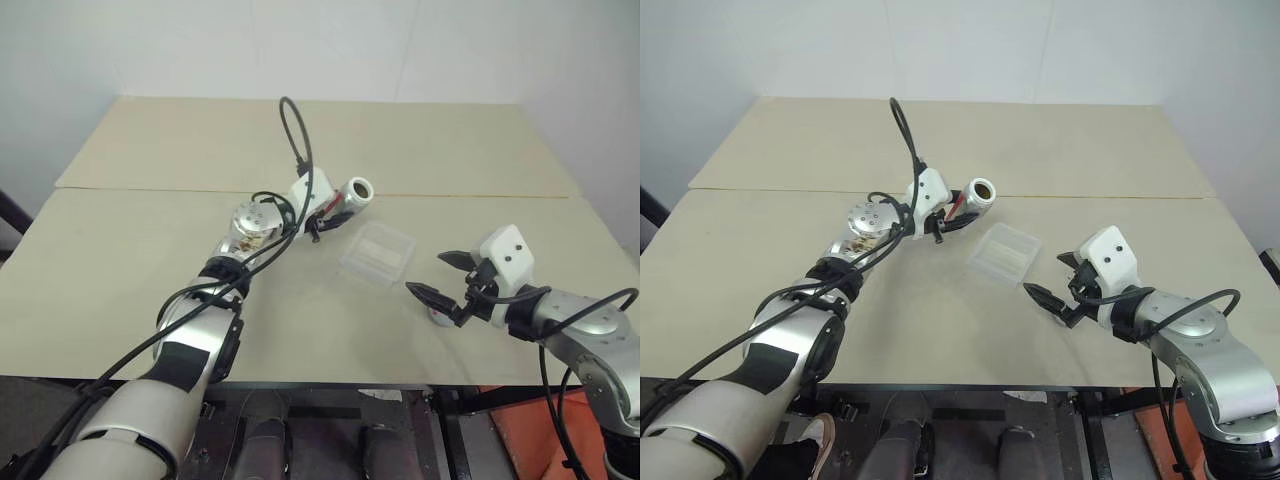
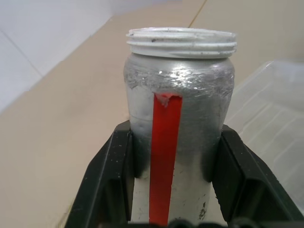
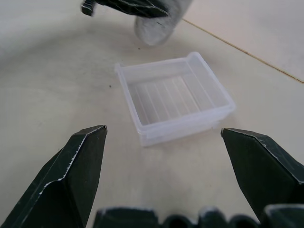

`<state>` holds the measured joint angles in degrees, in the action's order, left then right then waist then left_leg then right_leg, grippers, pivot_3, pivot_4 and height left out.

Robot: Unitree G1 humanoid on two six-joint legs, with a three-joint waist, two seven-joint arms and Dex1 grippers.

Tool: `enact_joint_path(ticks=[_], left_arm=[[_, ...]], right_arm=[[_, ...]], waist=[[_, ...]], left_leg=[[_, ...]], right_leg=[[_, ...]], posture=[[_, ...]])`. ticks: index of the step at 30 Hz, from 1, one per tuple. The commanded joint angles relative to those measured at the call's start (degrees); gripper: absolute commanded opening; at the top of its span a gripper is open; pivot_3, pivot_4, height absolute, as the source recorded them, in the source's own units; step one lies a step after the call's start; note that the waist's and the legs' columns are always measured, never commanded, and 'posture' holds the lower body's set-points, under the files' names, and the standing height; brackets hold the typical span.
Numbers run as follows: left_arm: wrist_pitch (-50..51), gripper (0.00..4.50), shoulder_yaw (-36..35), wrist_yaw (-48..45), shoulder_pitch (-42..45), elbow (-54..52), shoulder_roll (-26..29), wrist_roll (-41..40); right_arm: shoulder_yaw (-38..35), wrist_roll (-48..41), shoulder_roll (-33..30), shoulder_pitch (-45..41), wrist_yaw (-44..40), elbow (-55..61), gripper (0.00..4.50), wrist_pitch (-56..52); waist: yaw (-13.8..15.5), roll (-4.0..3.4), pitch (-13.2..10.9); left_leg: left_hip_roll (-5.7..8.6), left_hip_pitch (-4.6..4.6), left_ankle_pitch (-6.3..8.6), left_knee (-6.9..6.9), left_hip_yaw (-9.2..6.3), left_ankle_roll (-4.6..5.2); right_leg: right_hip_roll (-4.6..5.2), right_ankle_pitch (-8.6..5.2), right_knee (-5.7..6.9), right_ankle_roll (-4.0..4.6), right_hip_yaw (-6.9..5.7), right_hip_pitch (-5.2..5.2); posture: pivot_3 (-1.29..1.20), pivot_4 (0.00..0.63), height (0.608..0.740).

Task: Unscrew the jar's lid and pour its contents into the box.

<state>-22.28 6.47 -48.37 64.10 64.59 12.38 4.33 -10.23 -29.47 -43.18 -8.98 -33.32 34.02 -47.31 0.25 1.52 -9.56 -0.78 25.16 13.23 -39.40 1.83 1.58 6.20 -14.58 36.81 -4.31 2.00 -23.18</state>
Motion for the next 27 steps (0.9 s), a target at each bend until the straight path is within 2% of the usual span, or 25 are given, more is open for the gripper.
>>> enact_joint_path(ticks=[1,4,10,13,15,17,20,27], left_arm=[[-0.69,1.87,0.49,1.28,-0.25,-5.28,1.07,0.81],[-7.61,1.87,4.5,8.45,1.69,-6.05,2.94,7.88],[-21.68,1.87,22.13,37.55,12.9,-2.62,8.46,35.64],[-22.21,1.87,33.23,53.87,18.71,0.32,7.86,49.59],[-19.03,1.87,43.38,66.18,21.86,2.19,6.72,61.12],[-17.16,1.87,49.65,74.01,23.5,4.57,4.93,67.29],[-14.1,1.87,55.48,81.17,25.02,8.25,1.93,72.46],[-12.76,1.87,58.16,85.17,26.98,11.85,-0.96,73.8]], right_arm=[[-0.16,0.49,-0.02,-1.27,-0.18,0.58,4.47,2.22],[0.01,0.79,-0.17,-1.23,-0.31,0.3,4.47,2.57],[0.04,1.36,-0.23,-0.52,-0.36,0.84,4.47,2.68],[0.12,1.8,-0.21,-0.01,-0.12,1.25,4.47,2.56],[0.13,1.91,-0.06,0.33,0.13,1.74,4.47,2.5],[0.03,1.93,0.04,0.74,0.3,2.35,4.47,2.41],[-0.22,1.67,0.31,1.19,0.74,3.43,4.47,1.88],[-1.15,1.03,0.69,3.49,2.23,6.12,4.47,0.82]], waist=[[0.0,0.0,0.0],[0.1,0.01,0.0],[0.97,0.03,-0.02],[1.42,0.03,-0.01],[1.51,0.03,-0.01],[1.49,0.03,-0.02],[1.1,0.05,-0.03],[0.9,0.06,-0.04]], left_leg=[[0.0,0.0,0.0,-0.05,-0.02,0.0],[0.0,0.01,0.01,-0.26,-0.06,0.02],[0.05,0.03,0.02,-0.33,-0.08,0.04],[0.06,0.04,0.05,-0.34,-0.06,0.08],[0.07,0.03,0.05,-0.34,-0.03,0.09],[0.07,0.03,0.05,-0.33,-0.03,0.09],[0.06,0.04,0.04,-0.33,0.01,0.07],[0.06,0.09,0.05,-0.33,0.03,0.07]], right_leg=[[0.0,0.0,0.04,0.0,0.0,0.01],[0.0,0.0,0.03,0.0,0.0,0.04],[0.0,0.0,-0.03,-0.01,-0.01,0.1],[0.0,0.02,-0.04,-0.04,-0.01,0.15],[0.0,0.01,-0.05,-0.06,0.0,0.15],[0.0,-0.02,-0.08,-0.1,0.0,0.12],[0.0,-0.04,-0.05,-0.14,0.05,0.01],[0.01,-0.05,-0.06,-0.14,0.07,-0.03]], posture=[[0.0,0.15,0.74],[0.0,0.15,0.74],[0.0,0.15,0.74],[0.0,0.15,0.74],[0.0,0.15,0.74],[0.0,0.15,0.74],[0.0,0.15,0.74],[0.0,0.15,0.74]])
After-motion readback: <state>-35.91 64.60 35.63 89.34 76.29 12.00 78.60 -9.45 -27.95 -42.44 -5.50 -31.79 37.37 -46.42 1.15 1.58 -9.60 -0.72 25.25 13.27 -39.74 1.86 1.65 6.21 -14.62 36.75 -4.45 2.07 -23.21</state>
